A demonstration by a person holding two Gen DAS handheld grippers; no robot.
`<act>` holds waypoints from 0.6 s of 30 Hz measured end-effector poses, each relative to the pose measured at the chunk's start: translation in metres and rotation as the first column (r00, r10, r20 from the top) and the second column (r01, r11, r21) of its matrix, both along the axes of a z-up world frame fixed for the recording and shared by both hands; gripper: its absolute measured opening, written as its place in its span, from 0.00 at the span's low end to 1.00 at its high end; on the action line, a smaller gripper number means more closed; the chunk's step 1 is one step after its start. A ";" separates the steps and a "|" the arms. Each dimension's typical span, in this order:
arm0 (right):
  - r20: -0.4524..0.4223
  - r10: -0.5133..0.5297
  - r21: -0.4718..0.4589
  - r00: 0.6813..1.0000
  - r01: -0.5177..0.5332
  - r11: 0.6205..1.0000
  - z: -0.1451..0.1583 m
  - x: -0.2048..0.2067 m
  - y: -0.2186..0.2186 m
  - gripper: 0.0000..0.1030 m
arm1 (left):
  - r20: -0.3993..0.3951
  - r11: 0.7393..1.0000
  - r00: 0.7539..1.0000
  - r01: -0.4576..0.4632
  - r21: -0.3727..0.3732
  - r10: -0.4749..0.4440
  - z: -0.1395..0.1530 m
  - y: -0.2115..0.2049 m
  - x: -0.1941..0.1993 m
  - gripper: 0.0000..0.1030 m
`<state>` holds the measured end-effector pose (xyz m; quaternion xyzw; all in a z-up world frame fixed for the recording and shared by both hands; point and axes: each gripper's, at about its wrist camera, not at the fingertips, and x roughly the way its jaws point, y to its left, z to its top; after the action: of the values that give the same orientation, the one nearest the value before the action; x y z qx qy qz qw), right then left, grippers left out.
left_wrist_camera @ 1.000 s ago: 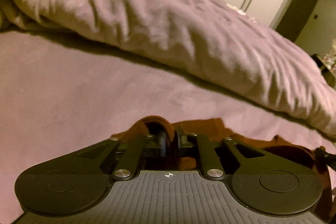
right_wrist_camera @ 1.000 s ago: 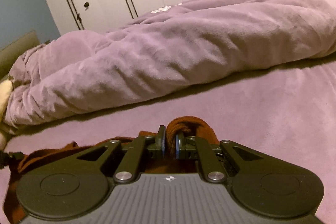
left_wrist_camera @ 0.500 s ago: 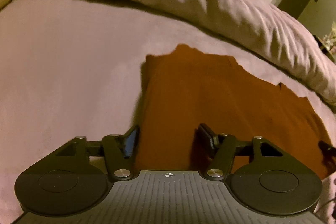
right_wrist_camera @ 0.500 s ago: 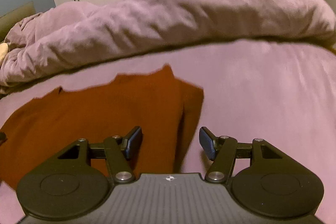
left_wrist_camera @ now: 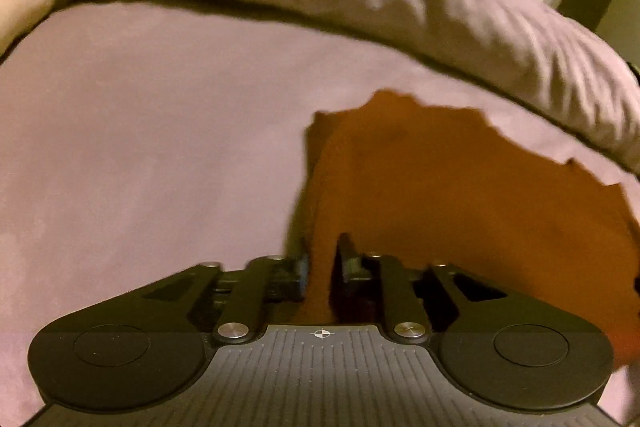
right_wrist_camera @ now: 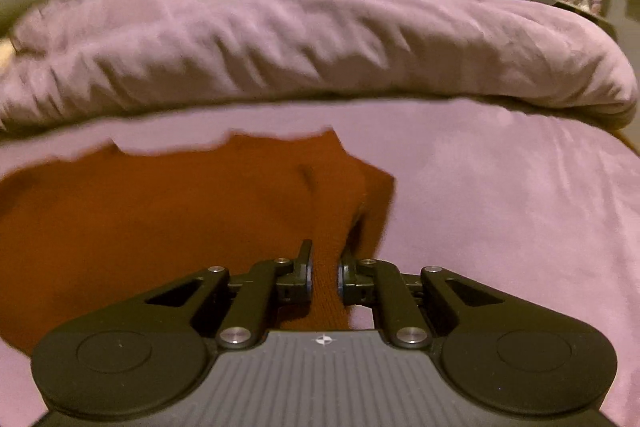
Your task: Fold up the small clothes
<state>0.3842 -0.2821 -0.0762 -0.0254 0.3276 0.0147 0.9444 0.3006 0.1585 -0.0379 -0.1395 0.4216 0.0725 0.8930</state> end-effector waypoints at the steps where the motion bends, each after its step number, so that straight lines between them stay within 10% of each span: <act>1: -0.002 0.006 -0.017 1.000 -0.006 1.000 -0.004 0.001 0.001 0.14 | 0.004 1.000 1.000 -0.008 0.015 0.007 0.002 0.000 -0.001 0.35; 7: 0.044 -0.062 0.076 0.997 0.059 0.995 0.022 -0.017 -0.011 0.34 | 0.047 0.999 0.998 -0.033 -0.015 0.034 0.036 -0.012 -0.030 0.38; 11: 0.126 -0.005 0.112 0.992 -0.009 0.994 0.033 -0.043 0.017 0.34 | 0.095 1.000 0.996 -0.002 -0.004 0.002 0.047 -0.055 -0.040 0.71; 14: 0.115 0.098 0.185 0.989 -0.118 0.976 0.028 -0.046 0.043 0.35 | 0.053 0.997 0.997 0.053 0.050 -0.056 0.032 -0.081 -0.026 0.73; 18: 0.115 0.041 0.057 0.992 -0.048 0.997 0.011 -0.038 0.054 0.35 | 0.014 0.985 0.999 0.039 0.166 -0.042 0.017 -0.086 -0.012 0.73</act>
<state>0.3466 -0.2278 -0.0656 -0.0053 0.2720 0.0439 0.9613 0.2881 0.0730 -0.0207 -0.0567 0.4089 0.0879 0.9066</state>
